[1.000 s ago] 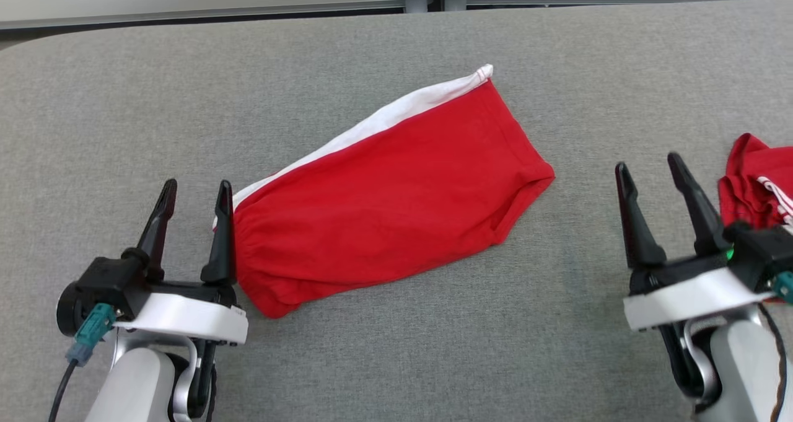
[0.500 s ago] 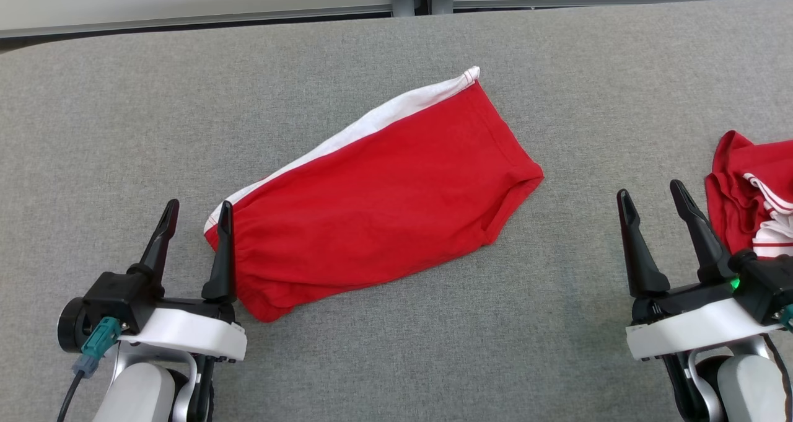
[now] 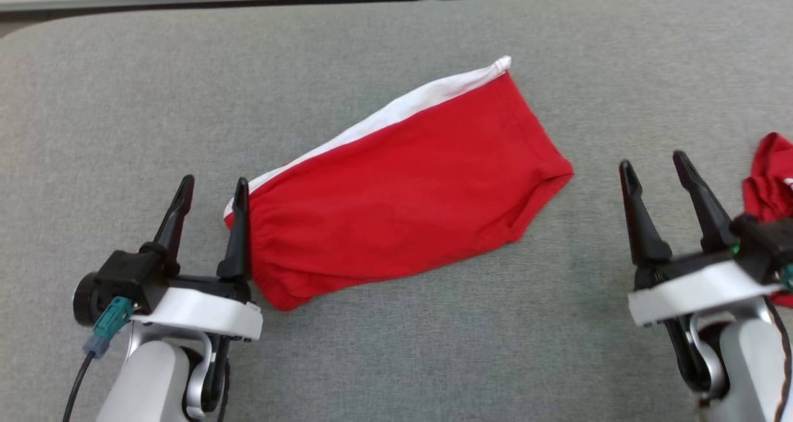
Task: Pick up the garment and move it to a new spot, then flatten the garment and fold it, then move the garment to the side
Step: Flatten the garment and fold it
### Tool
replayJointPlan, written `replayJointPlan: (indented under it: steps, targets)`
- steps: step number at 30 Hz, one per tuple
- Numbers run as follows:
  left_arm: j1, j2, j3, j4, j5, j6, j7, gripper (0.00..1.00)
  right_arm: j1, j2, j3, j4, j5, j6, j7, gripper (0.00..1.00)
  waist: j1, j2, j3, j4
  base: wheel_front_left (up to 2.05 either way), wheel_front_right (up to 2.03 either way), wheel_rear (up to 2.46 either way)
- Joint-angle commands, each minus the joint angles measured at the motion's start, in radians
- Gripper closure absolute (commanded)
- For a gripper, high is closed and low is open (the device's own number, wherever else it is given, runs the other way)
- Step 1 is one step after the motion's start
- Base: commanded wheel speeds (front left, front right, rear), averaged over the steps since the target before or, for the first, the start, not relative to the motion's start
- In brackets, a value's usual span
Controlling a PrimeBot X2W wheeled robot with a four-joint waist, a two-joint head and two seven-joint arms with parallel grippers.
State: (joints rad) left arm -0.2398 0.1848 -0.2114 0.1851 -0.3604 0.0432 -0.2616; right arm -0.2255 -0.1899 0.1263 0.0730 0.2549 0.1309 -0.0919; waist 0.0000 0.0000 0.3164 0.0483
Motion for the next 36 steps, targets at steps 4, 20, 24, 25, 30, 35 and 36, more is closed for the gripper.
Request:
replayJointPlan:
  steps: [4,20,24,25,30,35,36]
  targets:
    - [-0.043,-0.021,-0.006,-0.010,0.008,-0.015,-0.004,0.00,-0.116,-0.016,0.034,0.115,0.018,0.000,0.008,0.00,0.0000,0.0000,0.051,0.051,0.00,0.00,0.00]
    - [-0.066,-0.074,0.018,0.014,0.041,-0.051,-0.004,0.00,-0.244,0.023,0.141,0.538,0.096,0.000,0.038,1.00,0.0000,0.0000,0.076,0.103,0.00,0.00,0.00]
    - [-0.047,-0.074,0.033,0.012,0.052,-0.058,-0.004,0.00,-0.189,0.035,0.154,0.527,0.134,0.000,-0.011,1.00,0.0000,0.0000,0.051,0.075,0.00,0.00,0.00]
    - [-0.041,-0.075,0.033,0.015,0.051,-0.061,-0.004,0.00,-0.168,0.036,0.153,0.521,0.143,0.000,-0.020,1.00,0.0000,0.0000,0.044,0.070,0.00,0.00,0.00]
    - [-0.019,-0.068,0.036,0.031,0.051,-0.066,-0.004,0.00,-0.031,0.044,0.144,0.467,0.181,0.000,-0.073,1.00,0.0000,0.0000,0.007,0.045,0.00,0.00,0.00]
    - [0.007,-0.059,0.035,0.040,0.052,-0.060,-0.004,0.00,0.089,0.060,0.082,0.436,0.217,-0.001,-0.100,1.00,0.0000,0.0000,-0.030,0.024,0.00,0.00,0.00]
    - [0.012,-0.059,0.033,0.040,0.052,-0.060,-0.002,0.00,0.106,0.063,0.069,0.432,0.213,-0.002,-0.100,1.00,0.0000,0.0000,-0.036,0.022,0.00,0.00,0.00]
